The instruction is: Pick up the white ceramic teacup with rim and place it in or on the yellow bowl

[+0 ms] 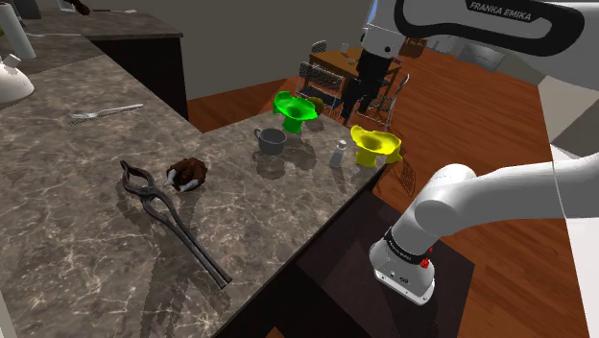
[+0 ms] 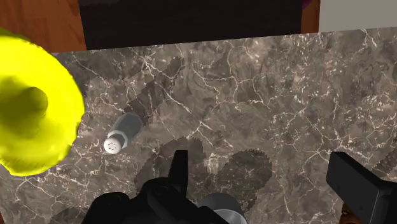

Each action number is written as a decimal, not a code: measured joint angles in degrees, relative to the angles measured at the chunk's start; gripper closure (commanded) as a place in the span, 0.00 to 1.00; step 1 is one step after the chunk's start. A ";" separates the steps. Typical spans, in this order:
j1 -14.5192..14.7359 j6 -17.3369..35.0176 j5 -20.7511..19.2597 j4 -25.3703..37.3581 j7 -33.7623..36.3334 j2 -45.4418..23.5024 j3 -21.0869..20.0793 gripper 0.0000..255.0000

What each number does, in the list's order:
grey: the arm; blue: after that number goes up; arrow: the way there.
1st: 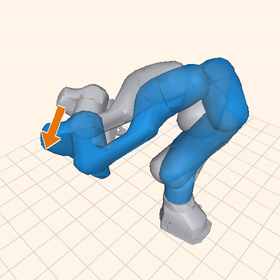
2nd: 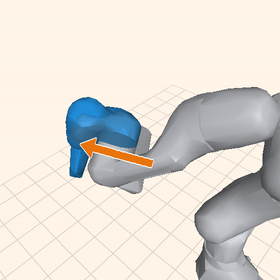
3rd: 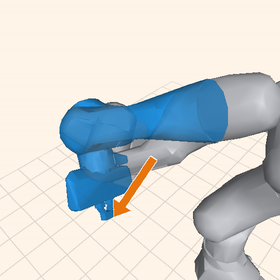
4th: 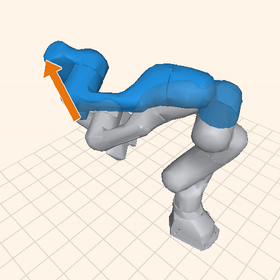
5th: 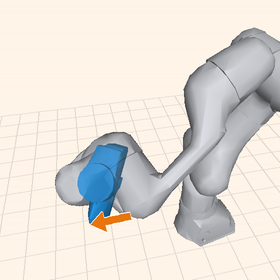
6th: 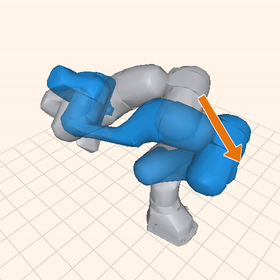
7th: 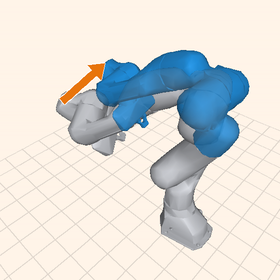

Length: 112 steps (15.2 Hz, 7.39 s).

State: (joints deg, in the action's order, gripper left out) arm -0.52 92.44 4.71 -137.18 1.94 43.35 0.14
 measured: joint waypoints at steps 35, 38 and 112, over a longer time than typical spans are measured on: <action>-0.53 35.77 2.30 21.98 -9.03 -57.93 2.44 0.00; -0.42 35.89 2.43 21.35 -9.04 -57.92 2.23 0.00; -8.99 7.86 -3.93 18.64 -22.03 -27.63 11.96 1.00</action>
State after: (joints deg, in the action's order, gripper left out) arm -9.51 100.30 0.77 -118.55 -20.09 15.72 12.10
